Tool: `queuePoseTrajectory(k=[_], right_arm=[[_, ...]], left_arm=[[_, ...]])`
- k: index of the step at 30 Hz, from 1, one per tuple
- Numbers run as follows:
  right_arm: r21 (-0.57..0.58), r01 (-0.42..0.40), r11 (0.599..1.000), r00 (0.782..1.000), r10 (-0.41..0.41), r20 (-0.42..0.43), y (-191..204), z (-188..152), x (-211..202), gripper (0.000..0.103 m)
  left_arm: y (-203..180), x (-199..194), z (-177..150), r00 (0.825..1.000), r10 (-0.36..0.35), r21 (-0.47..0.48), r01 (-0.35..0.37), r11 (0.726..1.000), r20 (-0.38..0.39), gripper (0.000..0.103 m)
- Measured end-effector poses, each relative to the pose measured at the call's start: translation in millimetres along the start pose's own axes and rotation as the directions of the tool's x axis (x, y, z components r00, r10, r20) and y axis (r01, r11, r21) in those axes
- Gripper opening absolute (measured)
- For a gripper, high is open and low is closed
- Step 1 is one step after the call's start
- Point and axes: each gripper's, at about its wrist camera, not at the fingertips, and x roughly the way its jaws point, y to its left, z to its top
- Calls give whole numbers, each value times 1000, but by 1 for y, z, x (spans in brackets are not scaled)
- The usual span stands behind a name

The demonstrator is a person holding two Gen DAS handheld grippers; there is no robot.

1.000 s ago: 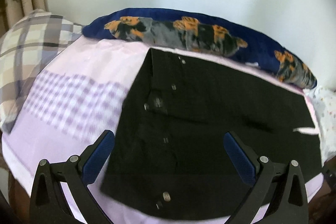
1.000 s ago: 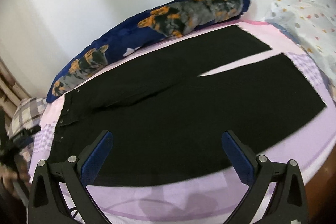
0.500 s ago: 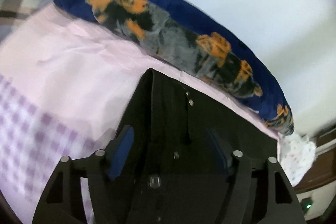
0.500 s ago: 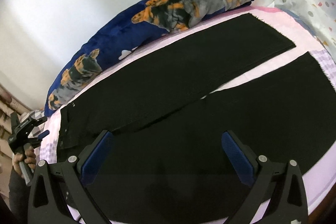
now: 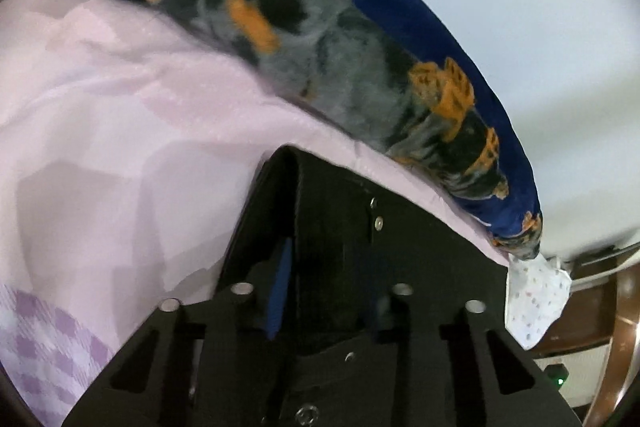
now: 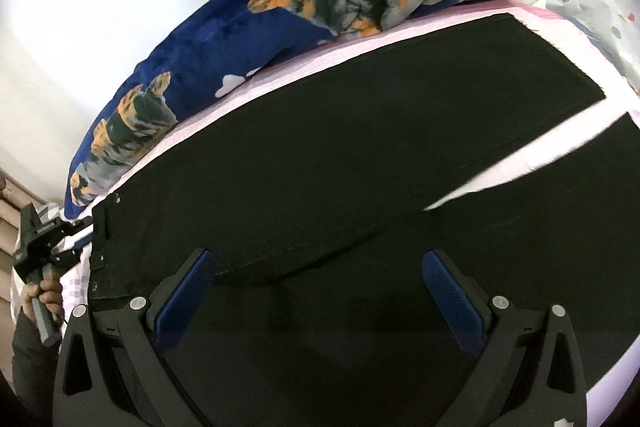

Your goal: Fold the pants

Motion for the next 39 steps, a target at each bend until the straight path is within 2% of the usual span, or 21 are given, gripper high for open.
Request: queuePoseTrajectory(k=[3,7,13,15,16,18,22,24,28,35,39], right_arm=[[-23,8,1000,1000,-8,-5,7,1,7,103],[-62,10,998,1000,-10,-1,15,3,15,103],[-67,8,998,1000,-9,-15,17,9,29,103],[-70,3,998,1000,-4,-13,17,12,31,103],[-78,2,997,1000,-3,-15,17,13,32,103],[-110,2,994,1000,-4,-17,19,18,33,103],[-223,-36,974,999,26,-44,23,34,35,103],[-304,-72,950,996,51,-76,27,49,37,103],[-473,-158,867,985,107,-132,38,87,40,103],[-697,-283,659,957,149,-248,80,147,69,103],[-756,-361,546,928,133,-348,104,165,96,90]], left_arm=[[-5,8,6,1000,0,20,0,1000,-12,30],[-3,14,13,999,-43,-1,43,999,-2,31],[5,35,35,995,-96,-84,96,992,9,31],[5,36,35,995,-100,-83,101,991,23,31],[6,35,33,995,-98,-74,100,992,31,24],[3,33,30,998,-47,-43,49,998,46,11],[-7,12,23,990,-92,-28,96,995,111,9],[-19,-1,18,981,-127,2,129,992,148,8],[-47,-30,3,964,-178,101,161,982,196,7],[-61,-62,-24,935,-240,162,203,966,261,7],[-63,-75,-36,919,-279,172,238,956,279,7]])
